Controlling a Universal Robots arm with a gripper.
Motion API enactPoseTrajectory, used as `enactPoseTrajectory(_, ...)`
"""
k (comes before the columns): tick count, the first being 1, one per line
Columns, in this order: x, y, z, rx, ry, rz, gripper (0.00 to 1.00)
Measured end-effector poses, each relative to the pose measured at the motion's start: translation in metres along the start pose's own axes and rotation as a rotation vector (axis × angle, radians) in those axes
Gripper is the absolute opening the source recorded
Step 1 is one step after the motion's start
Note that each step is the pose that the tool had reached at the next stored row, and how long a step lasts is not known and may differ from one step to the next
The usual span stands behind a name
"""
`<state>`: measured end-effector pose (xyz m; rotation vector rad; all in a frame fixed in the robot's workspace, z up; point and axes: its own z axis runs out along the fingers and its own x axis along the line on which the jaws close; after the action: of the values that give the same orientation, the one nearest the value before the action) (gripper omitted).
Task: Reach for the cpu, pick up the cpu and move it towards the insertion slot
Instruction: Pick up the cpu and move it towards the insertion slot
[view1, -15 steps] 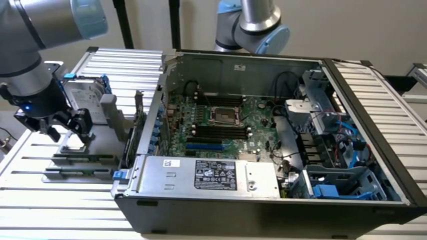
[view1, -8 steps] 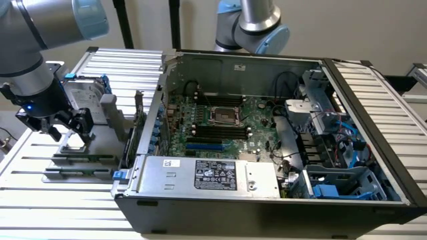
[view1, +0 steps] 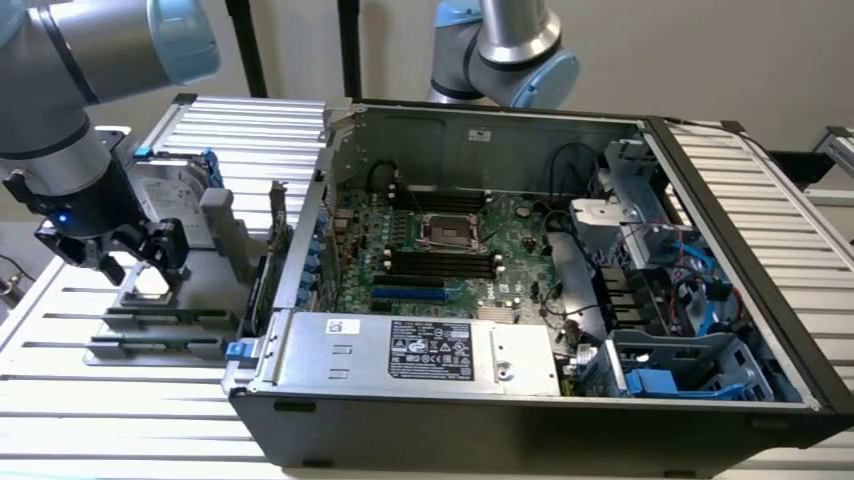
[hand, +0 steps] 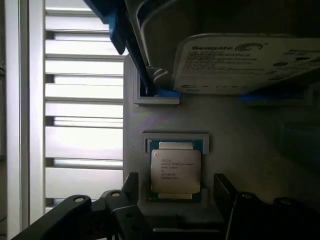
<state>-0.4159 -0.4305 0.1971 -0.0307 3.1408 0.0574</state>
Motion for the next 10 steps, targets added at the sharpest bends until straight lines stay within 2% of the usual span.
enactPoseTrajectory(10,-0.0010,0.0040,0.0041,-0.0001,0.0000,0.000,0.71)
